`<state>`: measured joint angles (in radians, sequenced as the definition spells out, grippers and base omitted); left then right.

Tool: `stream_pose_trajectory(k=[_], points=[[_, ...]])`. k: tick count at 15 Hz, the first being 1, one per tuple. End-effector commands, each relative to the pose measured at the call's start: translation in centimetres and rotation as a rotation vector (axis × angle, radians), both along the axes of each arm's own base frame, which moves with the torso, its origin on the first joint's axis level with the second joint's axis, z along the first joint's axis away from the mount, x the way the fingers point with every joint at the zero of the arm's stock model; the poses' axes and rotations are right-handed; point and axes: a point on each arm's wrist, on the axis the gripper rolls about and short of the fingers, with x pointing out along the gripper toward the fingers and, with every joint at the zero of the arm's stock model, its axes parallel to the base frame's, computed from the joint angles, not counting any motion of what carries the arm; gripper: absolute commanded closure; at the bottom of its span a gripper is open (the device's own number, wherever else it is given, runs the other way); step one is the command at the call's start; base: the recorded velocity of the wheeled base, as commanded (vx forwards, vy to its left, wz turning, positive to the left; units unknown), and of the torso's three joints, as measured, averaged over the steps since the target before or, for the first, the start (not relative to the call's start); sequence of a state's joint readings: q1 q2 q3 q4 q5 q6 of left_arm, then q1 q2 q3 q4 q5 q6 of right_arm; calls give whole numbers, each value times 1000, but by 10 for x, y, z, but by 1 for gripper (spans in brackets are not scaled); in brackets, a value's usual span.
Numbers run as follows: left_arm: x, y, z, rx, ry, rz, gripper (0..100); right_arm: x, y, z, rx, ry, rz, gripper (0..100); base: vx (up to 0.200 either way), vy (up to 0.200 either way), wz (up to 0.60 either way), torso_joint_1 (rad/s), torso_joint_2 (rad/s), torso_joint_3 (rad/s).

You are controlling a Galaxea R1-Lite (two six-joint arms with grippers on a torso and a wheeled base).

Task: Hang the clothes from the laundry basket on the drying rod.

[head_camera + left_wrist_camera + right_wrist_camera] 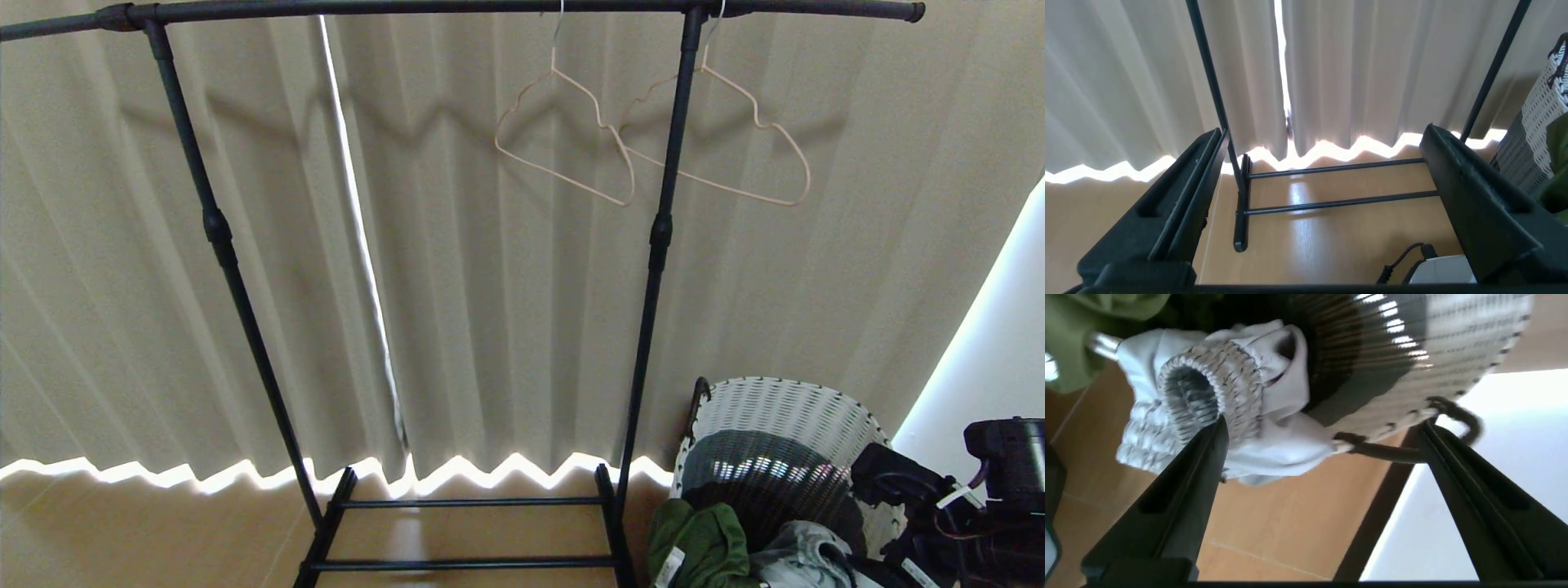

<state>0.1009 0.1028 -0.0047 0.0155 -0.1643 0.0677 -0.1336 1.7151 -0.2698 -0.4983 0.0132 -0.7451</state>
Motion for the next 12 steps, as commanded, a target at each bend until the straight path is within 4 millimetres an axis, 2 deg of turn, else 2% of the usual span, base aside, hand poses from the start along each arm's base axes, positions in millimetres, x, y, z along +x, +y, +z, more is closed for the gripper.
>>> stream_pose_trajectory(k=[1,12], points=[[0,0,0,0,0,1,0,0,4,-5,6,25,21,0,0,0,0,0,0,0],[0,0,0,0,0,1,0,-2,12,2,14,-10,68,0,0,0,0,0,0,0]])
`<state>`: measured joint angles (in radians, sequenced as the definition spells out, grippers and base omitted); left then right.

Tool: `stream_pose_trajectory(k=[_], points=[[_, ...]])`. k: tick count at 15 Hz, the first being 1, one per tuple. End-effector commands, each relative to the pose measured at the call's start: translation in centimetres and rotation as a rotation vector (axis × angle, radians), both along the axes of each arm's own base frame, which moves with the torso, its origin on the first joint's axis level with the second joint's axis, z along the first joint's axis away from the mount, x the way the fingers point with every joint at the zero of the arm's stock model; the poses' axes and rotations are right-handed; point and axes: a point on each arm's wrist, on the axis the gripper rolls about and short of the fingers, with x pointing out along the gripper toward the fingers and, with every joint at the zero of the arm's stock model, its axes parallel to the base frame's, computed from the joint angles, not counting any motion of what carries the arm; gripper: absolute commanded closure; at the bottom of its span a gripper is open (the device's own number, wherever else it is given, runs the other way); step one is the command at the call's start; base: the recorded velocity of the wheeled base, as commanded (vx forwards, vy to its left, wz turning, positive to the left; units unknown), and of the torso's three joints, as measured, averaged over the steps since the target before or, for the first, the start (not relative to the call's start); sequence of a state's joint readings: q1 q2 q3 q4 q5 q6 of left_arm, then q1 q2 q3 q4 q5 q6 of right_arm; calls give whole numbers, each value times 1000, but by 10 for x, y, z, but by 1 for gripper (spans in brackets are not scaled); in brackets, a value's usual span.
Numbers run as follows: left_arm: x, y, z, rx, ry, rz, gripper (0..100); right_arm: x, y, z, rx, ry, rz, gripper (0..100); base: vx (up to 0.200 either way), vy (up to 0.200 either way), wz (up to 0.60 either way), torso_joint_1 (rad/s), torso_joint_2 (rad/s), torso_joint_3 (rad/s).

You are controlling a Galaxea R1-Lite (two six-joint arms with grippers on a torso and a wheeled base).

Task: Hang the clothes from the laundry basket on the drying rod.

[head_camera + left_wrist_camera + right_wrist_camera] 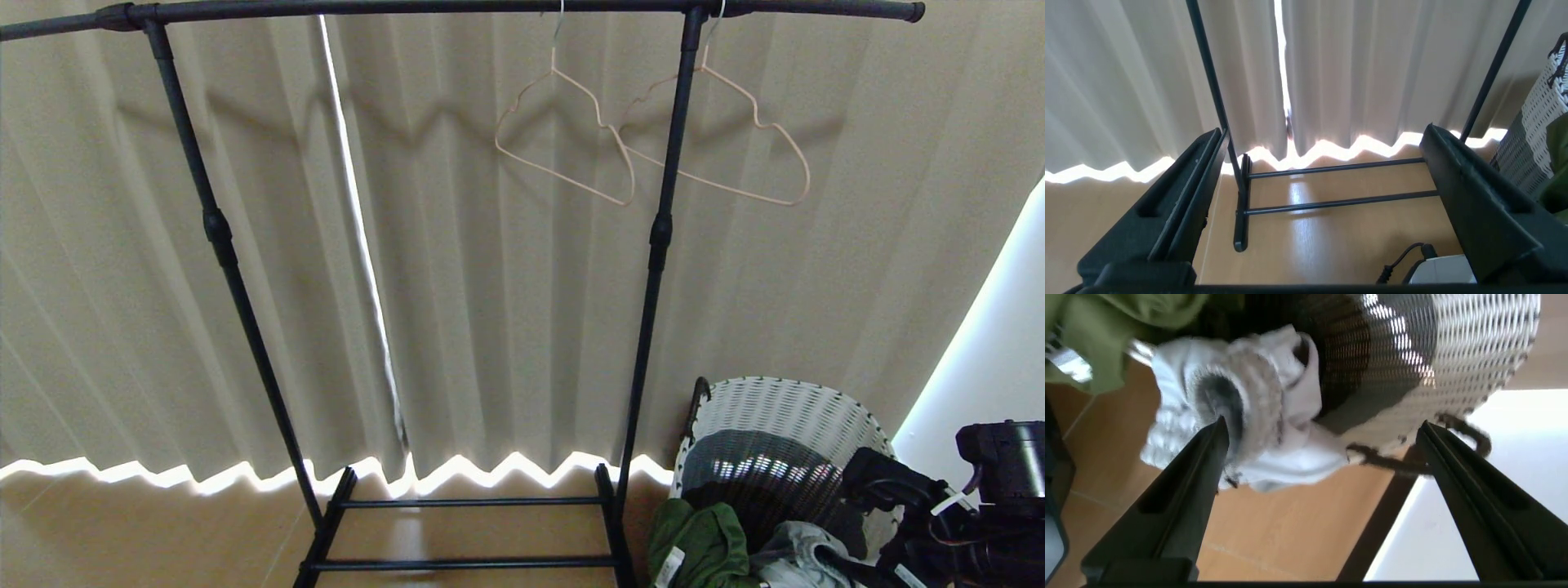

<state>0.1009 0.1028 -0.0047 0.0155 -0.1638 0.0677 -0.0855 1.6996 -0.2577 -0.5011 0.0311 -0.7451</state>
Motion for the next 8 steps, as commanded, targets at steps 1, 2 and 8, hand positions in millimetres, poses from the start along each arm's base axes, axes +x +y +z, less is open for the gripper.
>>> stream_pose_trajectory(k=[1,2,8], points=[[0,0,0,0,0,0,0,1,5,-2,5,10,26,0,0,0,0,0,0,0],[0,0,0,0,0,0,0,4,7,-4,5,13,37,0,0,0,0,0,0,0],[0,0,0,-2,0,0,0,19,1,-20,-6,-9,11,0,0,0,0,0,0,0]])
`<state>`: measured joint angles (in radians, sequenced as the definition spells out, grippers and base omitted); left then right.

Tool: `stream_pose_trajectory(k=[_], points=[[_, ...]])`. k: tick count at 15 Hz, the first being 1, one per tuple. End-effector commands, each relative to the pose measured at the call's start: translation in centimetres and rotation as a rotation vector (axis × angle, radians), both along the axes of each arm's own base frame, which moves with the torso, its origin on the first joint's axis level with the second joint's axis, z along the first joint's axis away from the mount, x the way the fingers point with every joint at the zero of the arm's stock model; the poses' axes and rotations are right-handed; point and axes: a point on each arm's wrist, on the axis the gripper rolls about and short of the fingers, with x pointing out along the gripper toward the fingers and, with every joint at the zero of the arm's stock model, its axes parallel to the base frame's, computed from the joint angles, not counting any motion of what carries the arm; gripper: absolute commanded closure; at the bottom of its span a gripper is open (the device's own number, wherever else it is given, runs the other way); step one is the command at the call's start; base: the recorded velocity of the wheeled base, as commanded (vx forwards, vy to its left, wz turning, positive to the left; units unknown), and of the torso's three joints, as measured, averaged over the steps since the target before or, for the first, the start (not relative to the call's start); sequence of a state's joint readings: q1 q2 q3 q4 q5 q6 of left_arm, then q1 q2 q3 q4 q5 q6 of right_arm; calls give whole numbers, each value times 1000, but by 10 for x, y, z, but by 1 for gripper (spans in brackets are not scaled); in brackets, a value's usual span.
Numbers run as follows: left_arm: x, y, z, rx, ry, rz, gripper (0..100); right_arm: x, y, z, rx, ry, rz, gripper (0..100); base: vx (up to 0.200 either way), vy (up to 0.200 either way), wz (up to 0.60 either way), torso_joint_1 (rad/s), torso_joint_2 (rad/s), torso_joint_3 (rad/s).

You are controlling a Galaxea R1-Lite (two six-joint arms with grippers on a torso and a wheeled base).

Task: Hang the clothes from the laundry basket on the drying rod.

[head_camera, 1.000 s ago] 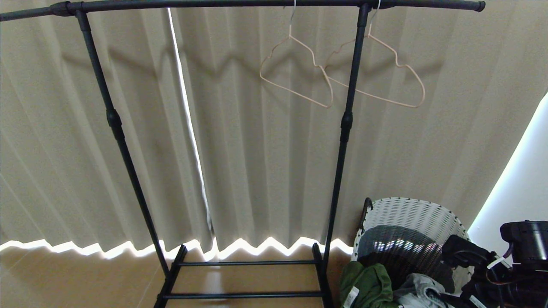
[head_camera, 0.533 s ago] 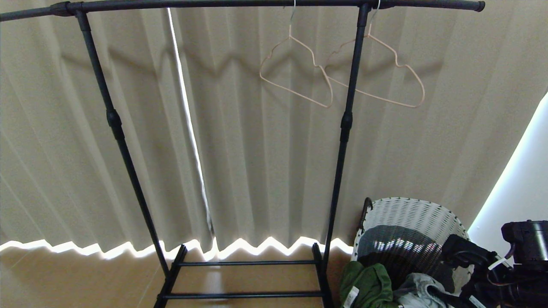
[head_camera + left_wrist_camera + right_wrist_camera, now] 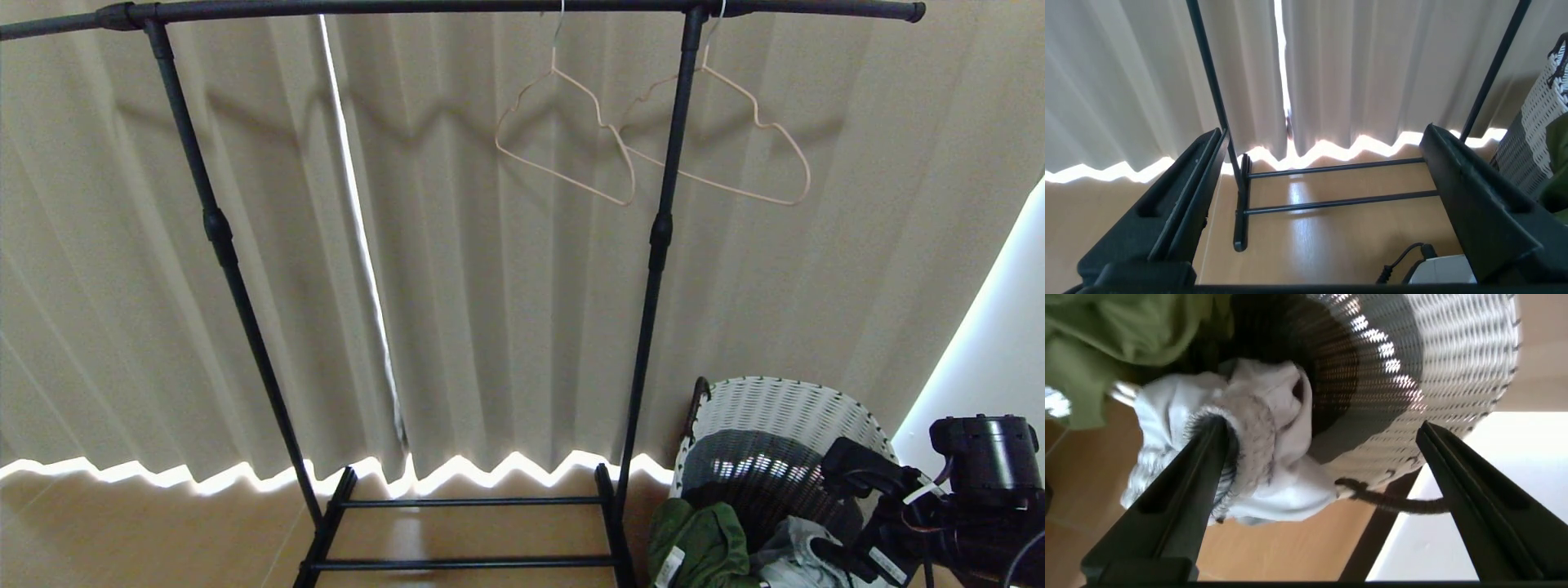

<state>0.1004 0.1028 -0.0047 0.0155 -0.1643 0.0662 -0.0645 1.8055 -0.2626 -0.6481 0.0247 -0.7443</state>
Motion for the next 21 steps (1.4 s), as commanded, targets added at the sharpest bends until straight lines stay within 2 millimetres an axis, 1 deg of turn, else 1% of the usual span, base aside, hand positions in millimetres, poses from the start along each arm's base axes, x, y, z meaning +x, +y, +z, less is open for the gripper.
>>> stream_pose_trajectory(k=[1,6,11,15,16,19,21], points=[[0,0,0,0,0,1,0,0,-1,-11,1,52,-6,0,0,0,0,0,0,0],[0,0,0,0,0,1,0,6,-2,-20,-30,83,-25,0,0,0,0,0,0,0],[0,0,0,0,0,2,0,17,-1,-33,-35,25,-14,0,0,0,0,0,0,0],[0,0,0,0,0,1,0,19,-1,-32,-31,7,-11,0,0,0,0,0,0,0],[0,0,0,0,0,1,0,19,-1,-32,-31,6,-11,100,0,0,0,0,0,0],[0,0,0,0,0,1,0,18,-1,-28,-32,-59,-12,100,0,0,0,0,0,0],[0,0,0,0,0,1,0,6,0,-22,-31,-155,-9,100,0,0,0,0,0,0]])
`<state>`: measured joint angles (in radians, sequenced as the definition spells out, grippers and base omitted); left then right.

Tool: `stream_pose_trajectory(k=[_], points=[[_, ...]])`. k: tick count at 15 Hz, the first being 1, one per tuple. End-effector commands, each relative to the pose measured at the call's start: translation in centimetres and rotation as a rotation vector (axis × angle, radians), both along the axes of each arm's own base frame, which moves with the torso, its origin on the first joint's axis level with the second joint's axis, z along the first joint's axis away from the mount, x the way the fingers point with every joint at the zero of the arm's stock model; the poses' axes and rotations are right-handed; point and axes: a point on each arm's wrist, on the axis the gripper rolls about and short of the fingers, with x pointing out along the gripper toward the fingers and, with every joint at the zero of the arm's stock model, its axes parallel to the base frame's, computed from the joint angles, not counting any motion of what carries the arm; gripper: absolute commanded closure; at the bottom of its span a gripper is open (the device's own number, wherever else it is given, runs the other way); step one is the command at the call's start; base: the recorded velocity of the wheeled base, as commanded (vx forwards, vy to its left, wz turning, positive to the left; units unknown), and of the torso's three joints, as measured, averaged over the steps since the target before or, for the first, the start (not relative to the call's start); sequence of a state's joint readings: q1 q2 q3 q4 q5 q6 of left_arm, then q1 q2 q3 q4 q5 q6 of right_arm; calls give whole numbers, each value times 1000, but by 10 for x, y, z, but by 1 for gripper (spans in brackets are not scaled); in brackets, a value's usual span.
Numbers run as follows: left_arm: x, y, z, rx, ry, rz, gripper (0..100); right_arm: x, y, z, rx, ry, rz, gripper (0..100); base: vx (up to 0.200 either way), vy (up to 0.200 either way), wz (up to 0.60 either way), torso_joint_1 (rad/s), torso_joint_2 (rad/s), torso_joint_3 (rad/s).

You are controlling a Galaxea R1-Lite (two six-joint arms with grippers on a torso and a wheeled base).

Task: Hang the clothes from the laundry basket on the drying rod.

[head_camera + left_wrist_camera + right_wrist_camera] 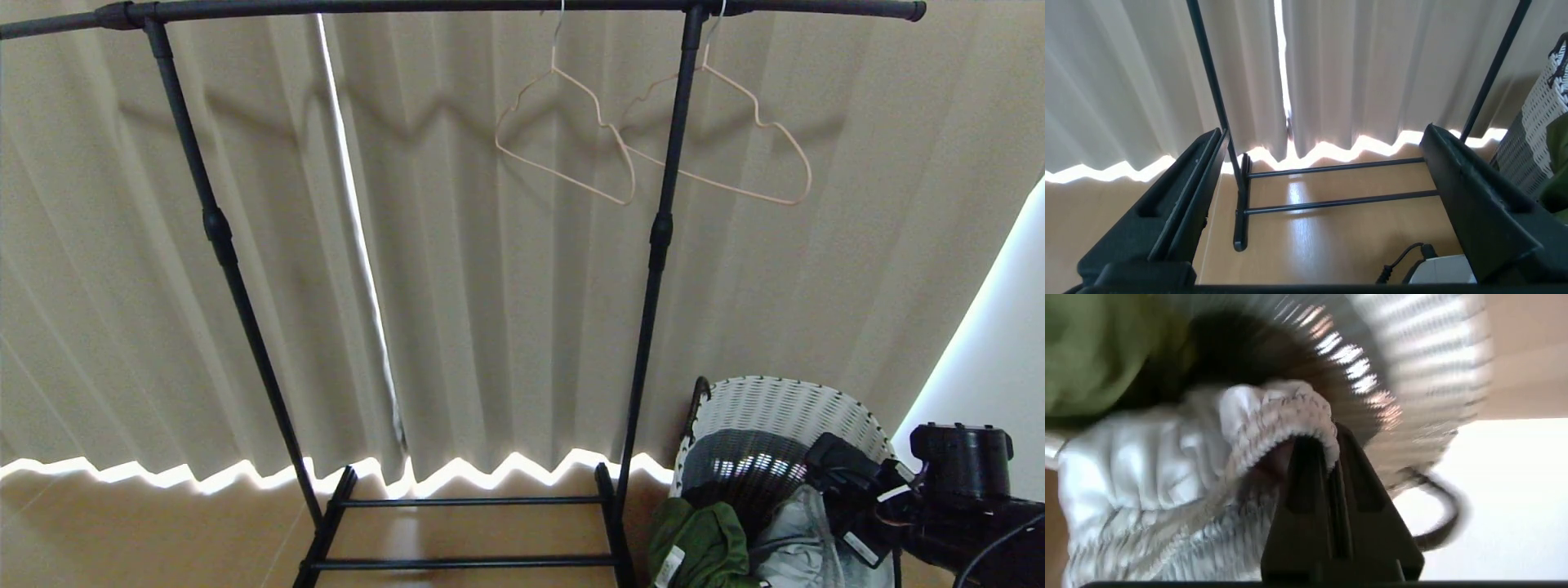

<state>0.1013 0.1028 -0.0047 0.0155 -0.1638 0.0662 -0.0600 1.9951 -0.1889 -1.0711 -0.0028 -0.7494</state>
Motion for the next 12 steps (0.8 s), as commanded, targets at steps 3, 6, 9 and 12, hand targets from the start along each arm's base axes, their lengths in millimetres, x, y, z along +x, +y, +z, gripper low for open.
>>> stream_pose_trajectory(k=[3,6,9,12], points=[[0,0,0,0,0,0,0,-33,-3,21,5,-170,-32,100,0,0,0,0,0,0],[0,0,0,0,0,1,0,-45,-12,60,24,-379,-107,100,0,0,0,0,0,0],[0,0,0,0,0,1,0,-59,-12,92,43,-541,-132,100,0,0,0,0,0,0],[0,0,0,0,0,0,0,-65,-13,125,108,-592,-176,100,0,0,0,0,0,0]])
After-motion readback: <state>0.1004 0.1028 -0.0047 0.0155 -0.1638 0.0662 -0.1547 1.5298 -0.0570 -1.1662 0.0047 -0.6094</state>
